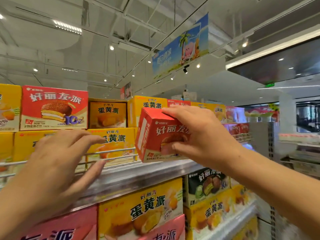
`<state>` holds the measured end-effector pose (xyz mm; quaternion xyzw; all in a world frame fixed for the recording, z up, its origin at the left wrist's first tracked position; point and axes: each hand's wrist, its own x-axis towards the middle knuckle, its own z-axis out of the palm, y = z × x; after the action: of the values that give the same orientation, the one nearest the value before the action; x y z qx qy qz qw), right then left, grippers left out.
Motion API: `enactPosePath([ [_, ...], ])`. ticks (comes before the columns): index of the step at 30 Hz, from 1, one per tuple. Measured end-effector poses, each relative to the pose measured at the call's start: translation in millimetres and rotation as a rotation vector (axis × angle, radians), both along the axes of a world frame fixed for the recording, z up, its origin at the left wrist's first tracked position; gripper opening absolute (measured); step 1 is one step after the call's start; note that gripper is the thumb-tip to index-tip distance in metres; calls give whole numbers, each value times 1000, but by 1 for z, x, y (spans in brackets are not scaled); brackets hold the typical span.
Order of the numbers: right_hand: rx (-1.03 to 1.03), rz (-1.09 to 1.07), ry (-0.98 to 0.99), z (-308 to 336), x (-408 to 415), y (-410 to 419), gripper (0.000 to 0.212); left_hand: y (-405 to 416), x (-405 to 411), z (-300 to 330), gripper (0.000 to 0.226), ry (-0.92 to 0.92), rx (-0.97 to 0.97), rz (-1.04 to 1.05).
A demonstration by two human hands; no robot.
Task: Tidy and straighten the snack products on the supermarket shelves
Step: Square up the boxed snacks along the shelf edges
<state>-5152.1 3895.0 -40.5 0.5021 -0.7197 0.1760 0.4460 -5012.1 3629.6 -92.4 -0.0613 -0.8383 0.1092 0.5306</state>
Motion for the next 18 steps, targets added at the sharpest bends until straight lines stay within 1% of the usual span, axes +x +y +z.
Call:
enactPosePath([
  [4, -13, -45, -71, -22, -32, 59, 80, 54, -48, 1, 37, -95, -30, -124],
  [8, -23, -28, -168, -36, -69, 126, 84, 124, -106, 7, 39, -164, -56, -134],
  [13, 50, -60, -235, -47, -134, 207, 90, 203, -185, 31, 47, -184, -69, -26],
  [18, 89, -28, -255, -44, -190, 253, 91, 239, -252, 79, 61, -153, -41, 175],
])
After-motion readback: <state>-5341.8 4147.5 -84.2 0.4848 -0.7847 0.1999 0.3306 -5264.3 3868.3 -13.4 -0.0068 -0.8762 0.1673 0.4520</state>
